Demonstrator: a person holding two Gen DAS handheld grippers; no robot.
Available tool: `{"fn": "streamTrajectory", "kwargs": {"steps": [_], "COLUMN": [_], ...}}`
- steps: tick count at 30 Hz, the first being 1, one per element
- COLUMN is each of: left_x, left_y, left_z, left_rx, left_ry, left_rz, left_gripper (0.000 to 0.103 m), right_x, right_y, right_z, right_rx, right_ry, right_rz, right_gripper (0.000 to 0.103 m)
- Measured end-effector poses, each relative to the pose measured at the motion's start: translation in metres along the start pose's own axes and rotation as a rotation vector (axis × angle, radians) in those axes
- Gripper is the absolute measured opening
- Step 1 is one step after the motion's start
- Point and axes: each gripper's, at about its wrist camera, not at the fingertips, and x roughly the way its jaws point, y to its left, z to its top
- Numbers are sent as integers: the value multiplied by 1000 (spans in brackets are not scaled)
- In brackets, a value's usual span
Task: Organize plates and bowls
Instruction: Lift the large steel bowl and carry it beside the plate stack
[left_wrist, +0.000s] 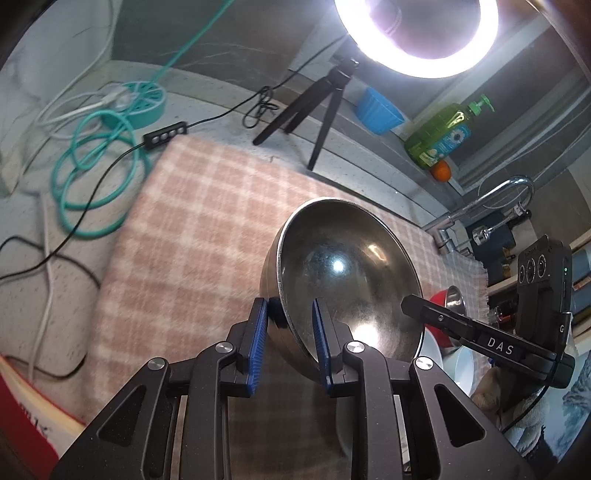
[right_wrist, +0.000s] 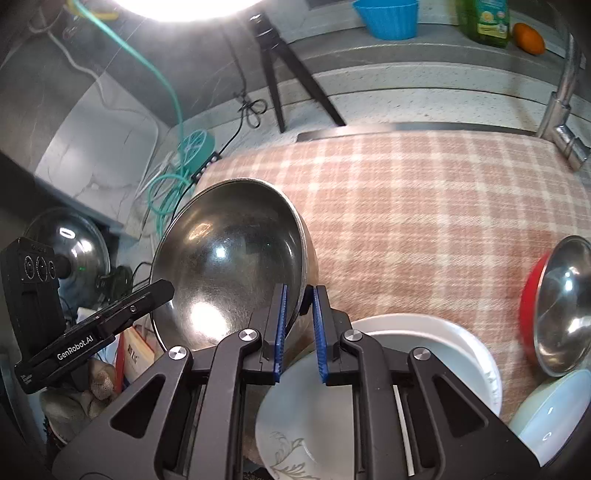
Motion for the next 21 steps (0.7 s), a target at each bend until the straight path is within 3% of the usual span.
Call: {"fn": "streamTrajectory", "kwargs": {"steps": [21], "left_x": [-36], "left_y": [50], "left_z": [-54], "left_rx": [-116], "left_ry": [-30], "left_rz": [58], "left_gripper": [21], "right_x": [29], "right_y": [47], "right_z": [-46], "right_rx": [-91], "right_ry": [119], "right_rz": [39], "right_gripper": [14]}}
